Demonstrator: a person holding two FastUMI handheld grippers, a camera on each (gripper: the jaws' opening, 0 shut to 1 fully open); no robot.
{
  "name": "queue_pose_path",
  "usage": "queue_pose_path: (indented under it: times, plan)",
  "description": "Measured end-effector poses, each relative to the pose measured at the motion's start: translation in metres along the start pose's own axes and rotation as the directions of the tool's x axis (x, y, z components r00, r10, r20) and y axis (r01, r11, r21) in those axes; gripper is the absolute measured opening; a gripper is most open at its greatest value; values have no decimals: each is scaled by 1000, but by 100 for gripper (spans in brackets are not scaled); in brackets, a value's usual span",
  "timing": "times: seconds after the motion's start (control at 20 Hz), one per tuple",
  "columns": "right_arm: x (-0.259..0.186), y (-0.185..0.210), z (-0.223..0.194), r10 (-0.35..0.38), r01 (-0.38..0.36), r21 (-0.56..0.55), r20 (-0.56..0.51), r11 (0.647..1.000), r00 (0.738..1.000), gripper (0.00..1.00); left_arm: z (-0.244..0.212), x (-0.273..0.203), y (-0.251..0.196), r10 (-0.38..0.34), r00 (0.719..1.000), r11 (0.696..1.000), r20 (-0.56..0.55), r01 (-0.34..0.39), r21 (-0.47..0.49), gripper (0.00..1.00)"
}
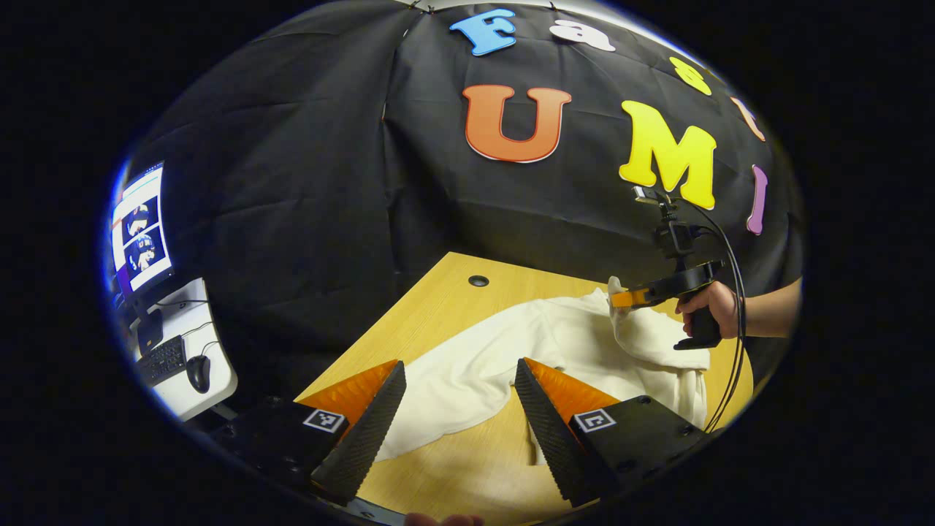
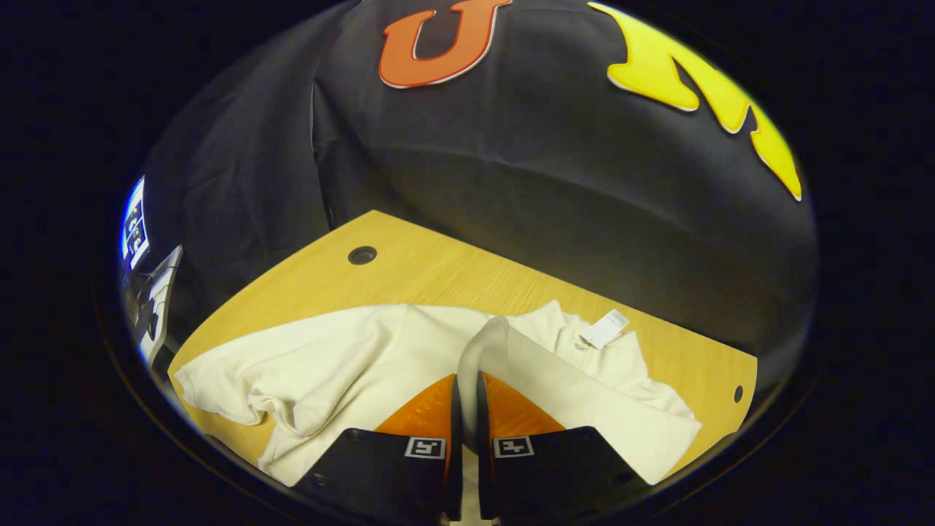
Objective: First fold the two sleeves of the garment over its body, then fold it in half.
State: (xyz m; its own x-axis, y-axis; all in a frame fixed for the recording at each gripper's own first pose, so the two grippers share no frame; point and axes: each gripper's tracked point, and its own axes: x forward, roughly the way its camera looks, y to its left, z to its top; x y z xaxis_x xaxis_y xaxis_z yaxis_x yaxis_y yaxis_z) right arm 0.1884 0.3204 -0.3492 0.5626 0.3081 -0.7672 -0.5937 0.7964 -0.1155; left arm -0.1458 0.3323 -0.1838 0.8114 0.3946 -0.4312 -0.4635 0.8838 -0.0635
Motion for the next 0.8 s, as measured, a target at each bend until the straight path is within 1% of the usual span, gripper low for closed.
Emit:
queue_pose_path:
  times: [0.1, 0.15, 0.2, 0.25, 0.3, 0.35, 0.4, 0.45, 0.55, 0.6, 0.7, 0.75, 0.8]
  plan:
    - [22, 11, -11, 7, -7, 7, -38, 1000, 999, 9, -9, 0, 12, 19, 1000, 1000, -18, -19, -16, 98]
    - [30, 16, -18, 6, -5, 7, -54, 1000, 999, 12, -13, -1, 17, 28, 999, 999, -27, -29, -24, 98]
    - [34, 22, -18, 19, -18, 6, -58, 1000, 998, 12, -18, 0, 20, 37, 999, 999, -35, -38, -32, 98]
    - [40, 28, -18, 24, -24, 3, -57, 1000, 998, 16, -22, 1, 23, 42, 998, 998, -44, -44, -38, 98]
    - [43, 30, -16, 28, -28, -3, -50, 1000, 998, 14, -26, 2, 24, 46, 998, 998, -52, -48, -44, 98]
    - [43, 37, -14, 42, -42, -4, -43, 999, 998, 24, -30, 5, 26, 50, 997, 997, -58, -53, -52, 98]
    - [39, 46, -12, 66, -66, -2, -37, 998, 997, 29, -32, 5, 27, 51, 997, 997, -62, -55, -56, 98]
    - [34, 53, -9, 88, -88, -1, -27, 996, 996, 45, -36, 7, 30, 55, 996, 997, -64, -58, -56, 98]
    - [21, 60, -3, 99, -99, -13, 1, 995, 995, 77, -40, 9, 33, 61, 996, 997, -61, -64, -50, 98]
    - [14, 62, 1, 102, -102, -15, 21, 995, 995, 83, -43, 10, 35, 66, 996, 997, -59, -69, -43, 98]
    - [-6, 69, 7, 119, -118, -21, 58, 993, 991, 85, -52, 11, 41, 77, 995, 997, -64, -79, -26, 98]
    - [-18, 71, 9, 125, -122, -34, 74, 992, 989, 92, -57, 13, 44, 84, 994, 996, -69, -86, -21, 98]
    - [-31, 73, 12, 131, -128, -44, 91, 991, 987, 95, -63, 13, 47, 89, 993, 996, -73, -91, -17, 98]
